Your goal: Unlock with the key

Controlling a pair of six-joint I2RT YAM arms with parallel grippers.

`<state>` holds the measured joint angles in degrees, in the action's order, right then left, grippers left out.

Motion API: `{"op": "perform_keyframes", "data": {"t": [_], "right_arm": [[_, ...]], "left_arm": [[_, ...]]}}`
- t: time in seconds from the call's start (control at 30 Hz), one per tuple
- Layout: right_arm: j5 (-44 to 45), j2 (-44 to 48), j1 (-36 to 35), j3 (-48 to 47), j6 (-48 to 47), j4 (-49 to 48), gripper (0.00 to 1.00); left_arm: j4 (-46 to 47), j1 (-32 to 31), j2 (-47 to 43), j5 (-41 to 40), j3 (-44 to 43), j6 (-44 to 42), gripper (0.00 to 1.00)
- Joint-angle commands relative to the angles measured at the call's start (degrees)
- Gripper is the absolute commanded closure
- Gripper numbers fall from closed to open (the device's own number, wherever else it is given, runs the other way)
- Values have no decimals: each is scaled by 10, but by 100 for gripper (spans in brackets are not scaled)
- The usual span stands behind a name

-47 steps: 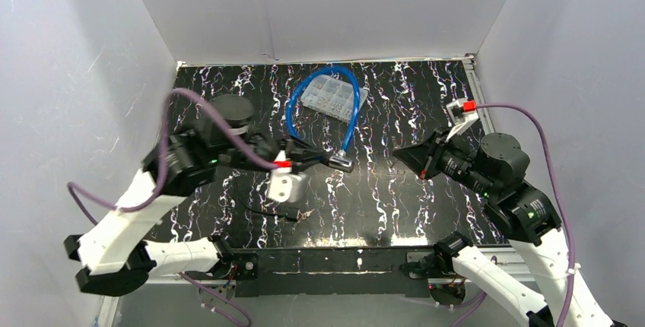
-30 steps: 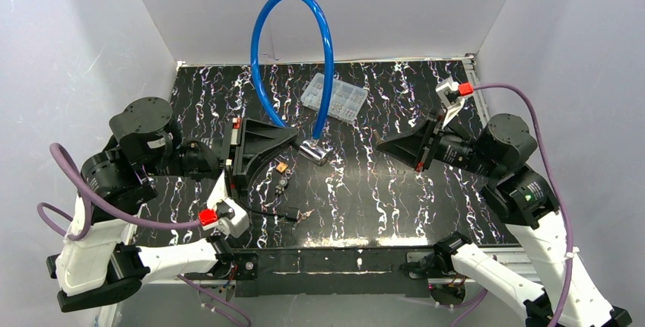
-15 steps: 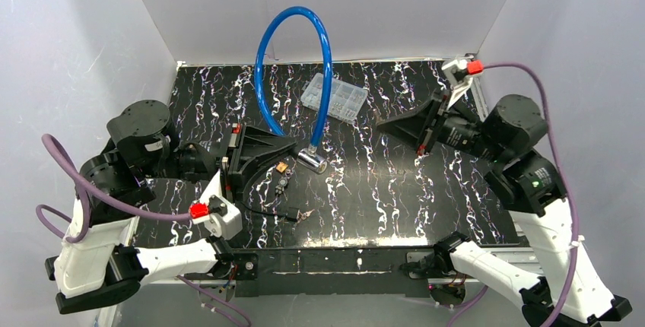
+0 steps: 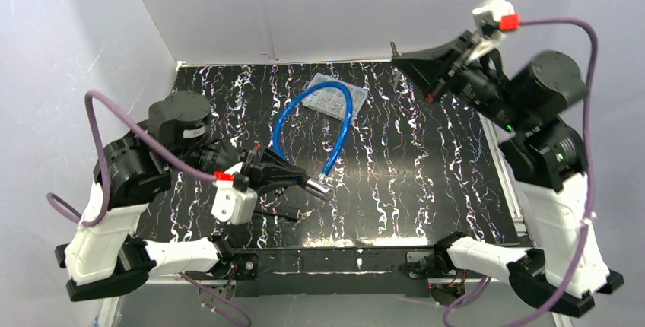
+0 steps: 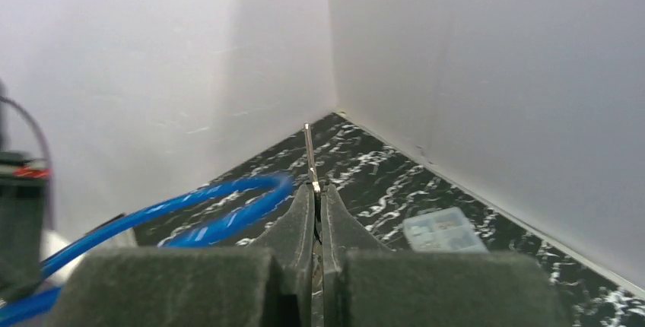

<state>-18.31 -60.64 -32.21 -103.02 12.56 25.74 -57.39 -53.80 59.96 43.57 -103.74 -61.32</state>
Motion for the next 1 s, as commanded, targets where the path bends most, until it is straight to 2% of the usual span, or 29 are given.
{"op": "perform_keyframes", "data": {"t": [0.0,0.07,0.17,0.27,0.4,0.53,0.7,0.8,0.97], "right_arm": [[57,-71,2,-64,-108,18,99],[38,-90,2,-83,-104,8,99],[1,-118,-2,-96,-91,9,99],[-16,-125,-16,-57,-80,17,99],[14,-101,-97,48,-87,2,99],[49,-97,-171,105,-93,11,99],[66,-79,-212,169,-65,2,99],[74,-59,-224,202,-42,-7,99],[105,-37,-236,232,-12,-15,99]], "left_arm": [[-124,-2,77,94,-123,31,100],[-126,-3,80,121,-114,40,100],[-58,-3,57,142,-43,98,100],[-47,-3,45,145,-22,101,100],[-30,-3,36,138,-11,118,100],[9,-3,22,122,-2,134,100],[64,-3,1,68,11,155,100],[153,-3,-32,3,59,190,100],[293,-3,-90,-95,164,190,100]]}}
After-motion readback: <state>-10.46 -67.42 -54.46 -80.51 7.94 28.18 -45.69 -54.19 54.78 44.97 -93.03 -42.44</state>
